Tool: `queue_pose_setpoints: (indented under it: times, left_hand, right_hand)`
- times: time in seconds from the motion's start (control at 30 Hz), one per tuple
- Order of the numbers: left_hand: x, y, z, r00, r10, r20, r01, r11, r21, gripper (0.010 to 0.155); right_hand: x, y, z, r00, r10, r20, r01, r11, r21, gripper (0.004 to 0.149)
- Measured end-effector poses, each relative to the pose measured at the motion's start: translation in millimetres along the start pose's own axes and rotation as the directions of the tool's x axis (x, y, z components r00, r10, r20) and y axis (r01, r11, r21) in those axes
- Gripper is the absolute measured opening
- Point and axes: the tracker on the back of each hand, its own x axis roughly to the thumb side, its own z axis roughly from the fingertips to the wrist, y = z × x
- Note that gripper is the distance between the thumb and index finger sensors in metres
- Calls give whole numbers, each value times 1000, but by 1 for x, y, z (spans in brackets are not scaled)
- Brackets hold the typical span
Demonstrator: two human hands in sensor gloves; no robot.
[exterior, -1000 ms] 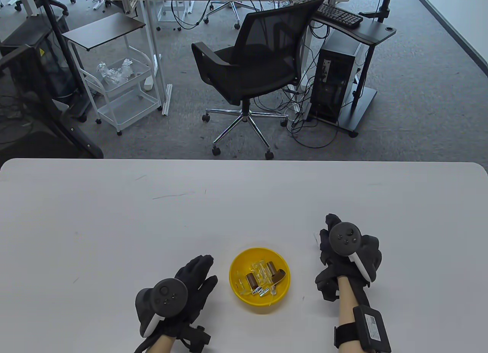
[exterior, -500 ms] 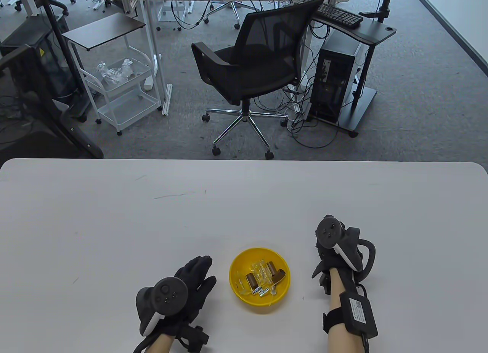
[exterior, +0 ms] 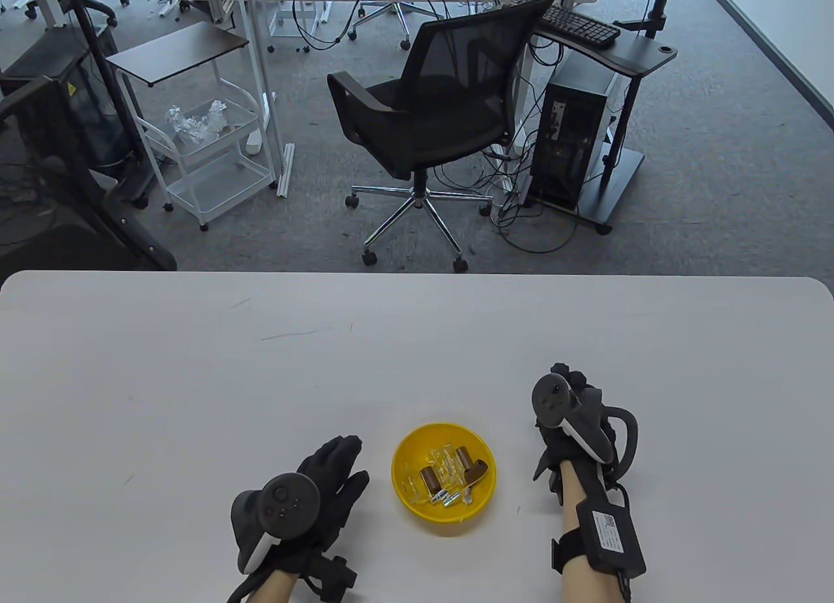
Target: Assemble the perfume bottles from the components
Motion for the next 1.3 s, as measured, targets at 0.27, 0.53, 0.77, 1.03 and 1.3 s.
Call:
queue_pose_setpoints:
  times: [0.27,0.53,0.77,1.03,1.3]
  left_hand:
    - [0,-1,0,1000,-4,0,4,1000,-2,59]
    - [0,-2,1,1000,-9,5,9,1000,-5,58]
    - [0,-5,0,1000,-24,3,24,1000,-19,58]
    - [0,-5,0,1000,-27,2,27,999,-22,58]
    - [0,-7,0,1000,-31,5,31,999,-28,58]
  right_hand:
    - [17,-22,22,983,-42,177,52,997,-56,59]
    - [44,-17,53,928,-100,358,109,994,-4,56]
    - [64,-11,66,864,-196,464,172,981,94,55]
    - [90,4,74,831,-160,533,57,977,204,63]
    - [110,16,74,835,-74,546,-97,956,278,72]
